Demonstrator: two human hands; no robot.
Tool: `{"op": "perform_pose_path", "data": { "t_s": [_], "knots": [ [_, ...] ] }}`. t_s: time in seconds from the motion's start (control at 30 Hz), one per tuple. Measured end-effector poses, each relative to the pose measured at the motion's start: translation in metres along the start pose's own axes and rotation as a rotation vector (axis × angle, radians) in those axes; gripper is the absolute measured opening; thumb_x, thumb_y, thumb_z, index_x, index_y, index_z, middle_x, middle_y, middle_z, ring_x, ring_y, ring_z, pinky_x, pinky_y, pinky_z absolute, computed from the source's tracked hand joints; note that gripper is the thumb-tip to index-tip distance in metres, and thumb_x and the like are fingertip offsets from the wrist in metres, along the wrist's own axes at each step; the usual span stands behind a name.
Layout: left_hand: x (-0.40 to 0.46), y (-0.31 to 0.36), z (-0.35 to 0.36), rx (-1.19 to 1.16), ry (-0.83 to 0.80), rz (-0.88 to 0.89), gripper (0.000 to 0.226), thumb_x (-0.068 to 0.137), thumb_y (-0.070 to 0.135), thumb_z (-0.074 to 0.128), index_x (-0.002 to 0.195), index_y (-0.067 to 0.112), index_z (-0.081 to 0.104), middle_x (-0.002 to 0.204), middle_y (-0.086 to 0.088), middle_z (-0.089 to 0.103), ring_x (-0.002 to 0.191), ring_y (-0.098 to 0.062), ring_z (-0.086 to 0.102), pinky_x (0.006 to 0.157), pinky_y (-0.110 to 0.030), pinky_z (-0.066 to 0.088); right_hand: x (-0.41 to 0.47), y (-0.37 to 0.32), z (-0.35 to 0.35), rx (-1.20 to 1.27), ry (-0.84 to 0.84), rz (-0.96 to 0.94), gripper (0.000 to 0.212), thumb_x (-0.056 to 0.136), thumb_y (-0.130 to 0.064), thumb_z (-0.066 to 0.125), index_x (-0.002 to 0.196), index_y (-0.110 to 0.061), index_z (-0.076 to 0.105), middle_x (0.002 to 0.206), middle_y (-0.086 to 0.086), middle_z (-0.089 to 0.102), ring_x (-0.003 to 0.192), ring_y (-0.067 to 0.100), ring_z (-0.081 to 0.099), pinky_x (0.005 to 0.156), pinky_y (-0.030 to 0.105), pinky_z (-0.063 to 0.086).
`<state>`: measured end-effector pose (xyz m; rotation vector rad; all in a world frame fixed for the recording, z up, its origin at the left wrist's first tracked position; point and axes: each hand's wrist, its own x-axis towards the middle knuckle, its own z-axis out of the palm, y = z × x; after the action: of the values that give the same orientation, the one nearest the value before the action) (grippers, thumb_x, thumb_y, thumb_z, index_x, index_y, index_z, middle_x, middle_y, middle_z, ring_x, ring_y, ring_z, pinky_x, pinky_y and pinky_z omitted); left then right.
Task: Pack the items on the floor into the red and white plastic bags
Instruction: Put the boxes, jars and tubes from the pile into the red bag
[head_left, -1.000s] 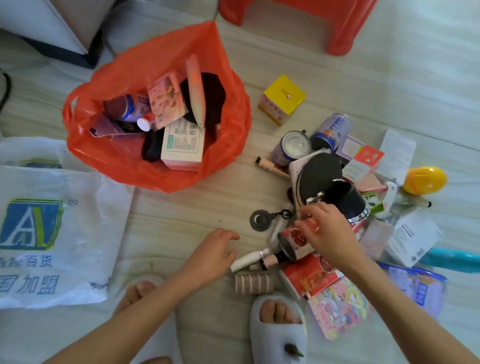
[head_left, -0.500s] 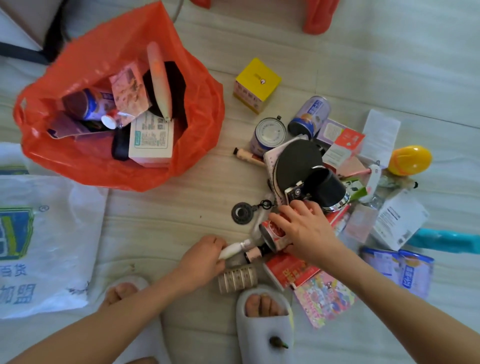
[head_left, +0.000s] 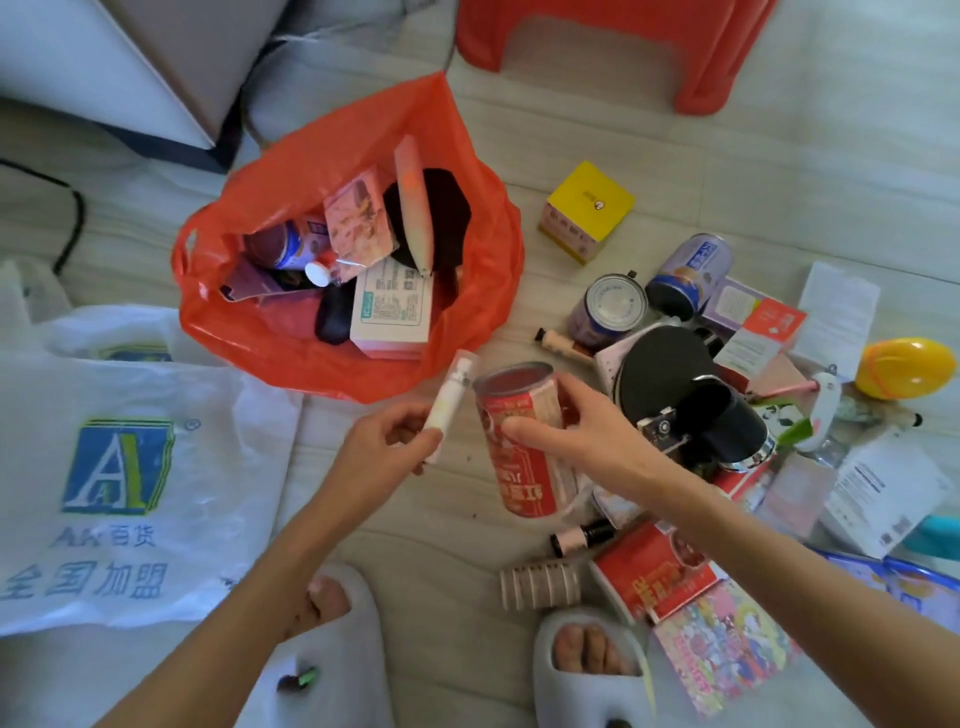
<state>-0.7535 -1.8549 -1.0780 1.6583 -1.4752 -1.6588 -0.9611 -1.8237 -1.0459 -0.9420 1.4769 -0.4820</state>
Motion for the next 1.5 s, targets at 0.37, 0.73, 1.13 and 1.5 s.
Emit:
{"op": "perform_pose_path", "data": {
  "t_s": [0.37, 0.73, 1.13, 1.5],
  "knots": [
    [0.066, 0.004, -0.088, -0.14, 0.554, -0.143, 0.033, 0.084, 0.019, 0.061, 0.112, 0.001, 0.059, 0.093, -0.01, 0.062, 0.073, -0.023, 0.062, 0.077, -0.039, 0.054, 0.116, -0.104, 0.065, 0.36, 0.144, 0.1, 0.033, 0.077, -0.048, 0.068, 0.09, -0.017, 0.063, 0.088, 0.001, 0.071, 0.077, 0.012, 0.067, 0.071, 0.029, 0.054],
    [0.095, 0.009, -0.083, -0.452, 0.43, -0.012, 0.027, 0.093, 0.005, 0.042, 0.118, 0.01, 0.053, 0.104, -0.001, 0.06, 0.095, -0.012, 0.058, 0.086, -0.026, 0.049, 0.167, -0.142, 0.084, 0.305, 0.368, 0.015, 0.054, 0.074, -0.025, 0.068, 0.123, -0.007, 0.053, 0.097, 0.008, 0.068, 0.088, 0.024, 0.067, 0.085, 0.041, 0.056],
    [0.106, -0.007, -0.096, -0.328, 0.244, -0.095, 0.05, 0.088, 0.007, 0.041, 0.137, 0.014, 0.037, 0.128, -0.009, 0.054, 0.112, -0.016, 0.051, 0.093, -0.032, 0.04, 0.118, -0.11, 0.081, -0.246, 0.199, -0.138, 0.038, 0.095, -0.013, 0.043, 0.133, -0.011, 0.049, 0.135, 0.004, 0.053, 0.121, 0.018, 0.052, 0.098, 0.021, 0.037],
    [0.017, -0.012, -0.019, 0.212, 0.246, 0.319, 0.041, 0.085, 0.021, 0.044, 0.122, 0.006, 0.051, 0.12, 0.002, 0.052, 0.112, -0.011, 0.049, 0.097, -0.027, 0.04, 0.015, -0.013, 0.012, -0.692, 0.242, -0.269, 0.042, 0.093, -0.024, 0.052, 0.133, -0.017, 0.047, 0.132, 0.001, 0.053, 0.121, 0.017, 0.048, 0.101, 0.031, 0.038]
  ]
}}
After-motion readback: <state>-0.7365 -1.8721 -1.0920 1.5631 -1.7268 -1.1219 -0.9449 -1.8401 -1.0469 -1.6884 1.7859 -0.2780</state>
